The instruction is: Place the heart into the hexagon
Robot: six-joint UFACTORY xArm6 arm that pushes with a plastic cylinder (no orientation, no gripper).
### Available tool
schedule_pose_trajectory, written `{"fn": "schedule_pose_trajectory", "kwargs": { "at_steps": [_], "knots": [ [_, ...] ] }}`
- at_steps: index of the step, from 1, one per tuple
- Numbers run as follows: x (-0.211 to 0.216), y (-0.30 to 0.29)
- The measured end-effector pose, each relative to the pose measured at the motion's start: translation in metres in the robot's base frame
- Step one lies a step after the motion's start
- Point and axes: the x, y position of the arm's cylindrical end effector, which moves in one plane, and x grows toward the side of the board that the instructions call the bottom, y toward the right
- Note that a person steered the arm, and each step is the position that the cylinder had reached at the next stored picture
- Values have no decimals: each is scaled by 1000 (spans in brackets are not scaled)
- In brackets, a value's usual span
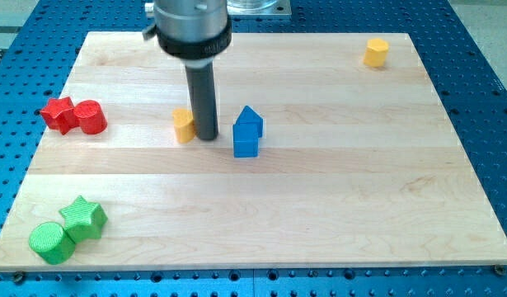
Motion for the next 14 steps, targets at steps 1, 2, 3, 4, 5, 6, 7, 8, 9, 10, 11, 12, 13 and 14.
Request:
{"fn": "schedule_pose_trajectory", "kwargs": {
  "at_steps": [1, 2, 3, 4, 5, 6, 7, 8, 9, 10, 11, 12, 13, 14],
  "knots": [
    [40, -5],
    [47, -32],
    [7, -34],
    [-45, -34],
    [-82, -35],
    [-92, -52],
    [-89, -82],
    [-115, -73],
    [-121, -21],
    [-120, 31],
    [-117, 74],
    [-116, 120],
    [-118, 174],
    [-118, 170]
  ]
}}
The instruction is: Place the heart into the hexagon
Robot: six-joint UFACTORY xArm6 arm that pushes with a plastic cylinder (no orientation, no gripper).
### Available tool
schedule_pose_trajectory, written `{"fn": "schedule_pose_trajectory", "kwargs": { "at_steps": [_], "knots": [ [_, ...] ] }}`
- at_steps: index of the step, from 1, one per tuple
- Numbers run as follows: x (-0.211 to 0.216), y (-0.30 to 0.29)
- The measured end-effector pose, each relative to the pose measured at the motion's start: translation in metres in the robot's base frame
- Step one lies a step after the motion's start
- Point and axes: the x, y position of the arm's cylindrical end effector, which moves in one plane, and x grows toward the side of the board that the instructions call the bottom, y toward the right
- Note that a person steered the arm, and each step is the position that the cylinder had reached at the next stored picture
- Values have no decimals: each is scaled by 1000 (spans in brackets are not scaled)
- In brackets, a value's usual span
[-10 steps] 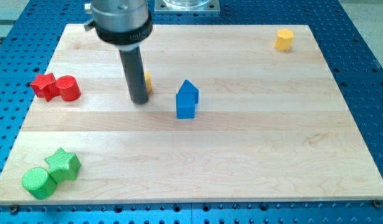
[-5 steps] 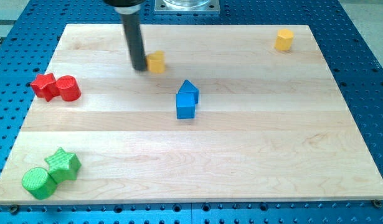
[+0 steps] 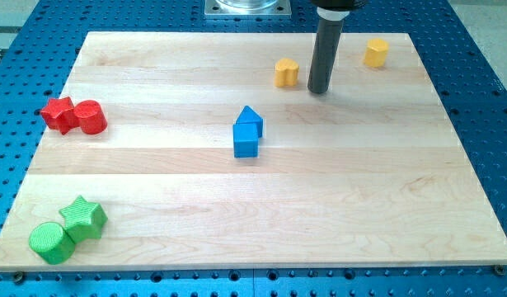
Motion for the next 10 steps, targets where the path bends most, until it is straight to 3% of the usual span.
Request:
{"fn": "schedule_pose_trajectory", "kwargs": {
  "at_steps": [4, 8, 9, 10],
  "knots": [
    [22, -20],
    [22, -96],
    [13, -112],
    [-16, -88]
  ]
}}
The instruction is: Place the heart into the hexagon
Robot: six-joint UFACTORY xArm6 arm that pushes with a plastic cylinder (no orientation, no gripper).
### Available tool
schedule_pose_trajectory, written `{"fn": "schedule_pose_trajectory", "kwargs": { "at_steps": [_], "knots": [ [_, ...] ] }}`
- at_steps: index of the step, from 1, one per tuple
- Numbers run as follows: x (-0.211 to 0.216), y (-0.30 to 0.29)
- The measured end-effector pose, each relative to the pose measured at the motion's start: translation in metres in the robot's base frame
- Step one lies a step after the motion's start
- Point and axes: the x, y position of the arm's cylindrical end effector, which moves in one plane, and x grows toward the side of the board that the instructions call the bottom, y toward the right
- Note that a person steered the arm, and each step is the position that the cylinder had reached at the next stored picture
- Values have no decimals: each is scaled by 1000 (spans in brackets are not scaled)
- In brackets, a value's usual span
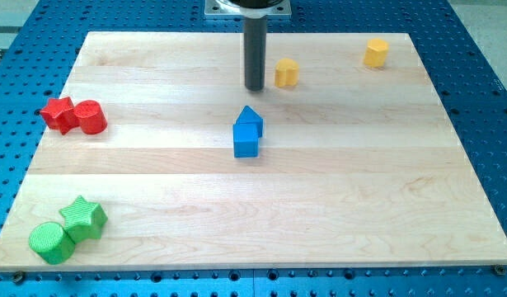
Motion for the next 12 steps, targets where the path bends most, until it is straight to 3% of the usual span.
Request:
{"fn": "schedule_pose_trajectory", "kwargs": {
  "at_steps": [2, 3, 5, 6, 8, 9, 11, 12],
  "knots": [
    [0, 86],
    [0, 94],
    [-1, 8],
    [-5, 21],
    [-6, 127],
    [-6, 139],
    [-6, 51],
    [-19, 41]
  ]
}}
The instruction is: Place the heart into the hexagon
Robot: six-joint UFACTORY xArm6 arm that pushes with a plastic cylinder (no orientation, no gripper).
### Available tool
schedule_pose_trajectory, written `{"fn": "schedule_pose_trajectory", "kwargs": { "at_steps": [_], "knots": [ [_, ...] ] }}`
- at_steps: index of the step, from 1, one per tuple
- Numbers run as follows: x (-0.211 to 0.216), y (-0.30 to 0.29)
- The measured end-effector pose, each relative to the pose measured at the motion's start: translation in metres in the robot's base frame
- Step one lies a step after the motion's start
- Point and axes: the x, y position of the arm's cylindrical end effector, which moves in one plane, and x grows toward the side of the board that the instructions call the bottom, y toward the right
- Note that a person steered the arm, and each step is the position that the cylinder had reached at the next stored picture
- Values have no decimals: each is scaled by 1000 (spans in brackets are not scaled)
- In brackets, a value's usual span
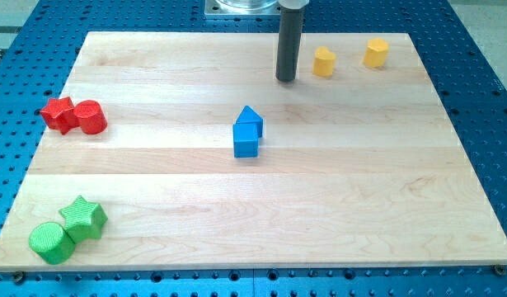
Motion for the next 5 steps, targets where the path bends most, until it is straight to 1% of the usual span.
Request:
{"fn": "schedule_pose_trajectory", "kwargs": {
  "at_steps": [1, 2, 4, 5],
  "knots": [
    [-15, 30],
    [-17, 66],
    [-20, 72],
    [-11, 90]
  ]
}}
